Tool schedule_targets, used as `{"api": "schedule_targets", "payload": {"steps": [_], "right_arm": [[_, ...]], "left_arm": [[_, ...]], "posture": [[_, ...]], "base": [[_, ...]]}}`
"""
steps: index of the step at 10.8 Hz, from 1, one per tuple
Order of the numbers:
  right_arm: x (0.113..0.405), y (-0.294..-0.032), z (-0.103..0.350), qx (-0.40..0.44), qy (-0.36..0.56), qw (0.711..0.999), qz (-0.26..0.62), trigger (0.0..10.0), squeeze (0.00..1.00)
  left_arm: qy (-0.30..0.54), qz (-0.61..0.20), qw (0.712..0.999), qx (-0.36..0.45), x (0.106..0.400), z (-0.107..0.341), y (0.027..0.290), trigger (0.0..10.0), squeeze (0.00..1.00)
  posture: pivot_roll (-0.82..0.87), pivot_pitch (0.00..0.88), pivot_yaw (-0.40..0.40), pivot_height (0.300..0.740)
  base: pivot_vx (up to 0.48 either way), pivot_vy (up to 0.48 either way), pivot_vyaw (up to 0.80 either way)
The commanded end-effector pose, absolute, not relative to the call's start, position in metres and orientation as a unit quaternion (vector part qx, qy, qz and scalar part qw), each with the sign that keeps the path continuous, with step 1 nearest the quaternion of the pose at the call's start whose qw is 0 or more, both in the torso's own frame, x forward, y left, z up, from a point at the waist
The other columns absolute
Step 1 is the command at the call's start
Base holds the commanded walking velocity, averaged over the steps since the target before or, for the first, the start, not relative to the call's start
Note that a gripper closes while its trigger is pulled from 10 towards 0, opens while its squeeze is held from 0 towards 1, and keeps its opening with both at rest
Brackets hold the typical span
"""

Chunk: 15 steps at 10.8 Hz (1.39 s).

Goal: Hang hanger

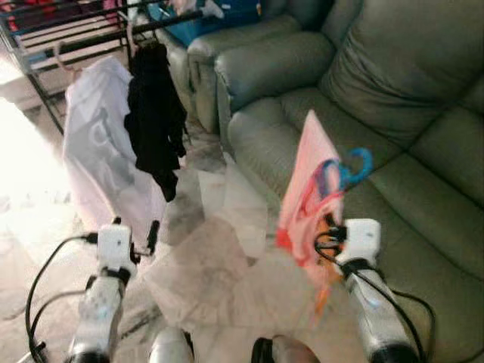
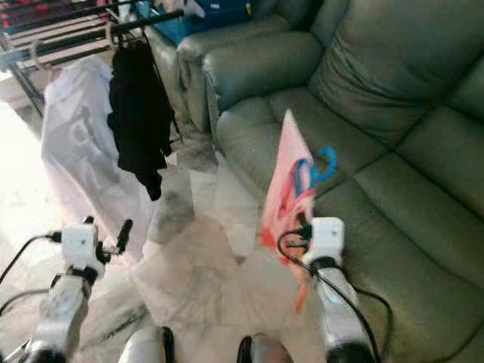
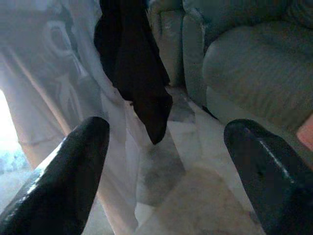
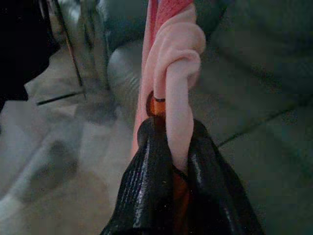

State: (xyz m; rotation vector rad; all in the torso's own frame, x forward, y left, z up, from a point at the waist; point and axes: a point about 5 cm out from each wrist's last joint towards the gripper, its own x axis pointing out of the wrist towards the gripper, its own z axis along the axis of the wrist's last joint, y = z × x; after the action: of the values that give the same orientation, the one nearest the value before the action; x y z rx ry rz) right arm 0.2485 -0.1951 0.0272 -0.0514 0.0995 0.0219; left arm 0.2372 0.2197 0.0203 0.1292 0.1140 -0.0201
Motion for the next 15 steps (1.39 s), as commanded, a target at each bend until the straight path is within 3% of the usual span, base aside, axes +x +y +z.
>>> {"api": "schedule_targets", "payload": {"steps": [1,3,10,15], "right_arm": [[0.240,-0.197,0.034,-0.013,0.033,0.999,0.012,10.0,0.00],[0.229,-0.197,0.035,-0.020,0.042,0.999,0.004,10.0,0.00],[0.238,-0.194,0.043,0.003,0.054,0.998,0.016,10.0,0.00],[0.243,-0.199,0.039,0.007,0.063,0.998,-0.006,10.0,0.00]], "left_arm": [[0.049,-0.008,0.996,0.068,0.233,0.025,0.219,10.0,0.00],[0.047,0.000,0.996,0.073,0.232,0.029,0.219,10.0,0.00],[0.058,0.043,0.992,0.107,0.225,0.034,0.226,10.0,0.00],[0.060,0.009,0.992,0.110,0.233,0.033,0.212,10.0,0.00]], "posture": [[-0.02,0.044,-0.038,0.740],[-0.02,0.065,-0.027,0.740],[0.00,0.082,-0.027,0.740],[0.01,0.088,-0.025,0.740]], "base": [[0.000,0.000,0.00],[0.000,0.000,0.40],[0.000,0.000,0.79],[0.000,0.000,0.79]]}}
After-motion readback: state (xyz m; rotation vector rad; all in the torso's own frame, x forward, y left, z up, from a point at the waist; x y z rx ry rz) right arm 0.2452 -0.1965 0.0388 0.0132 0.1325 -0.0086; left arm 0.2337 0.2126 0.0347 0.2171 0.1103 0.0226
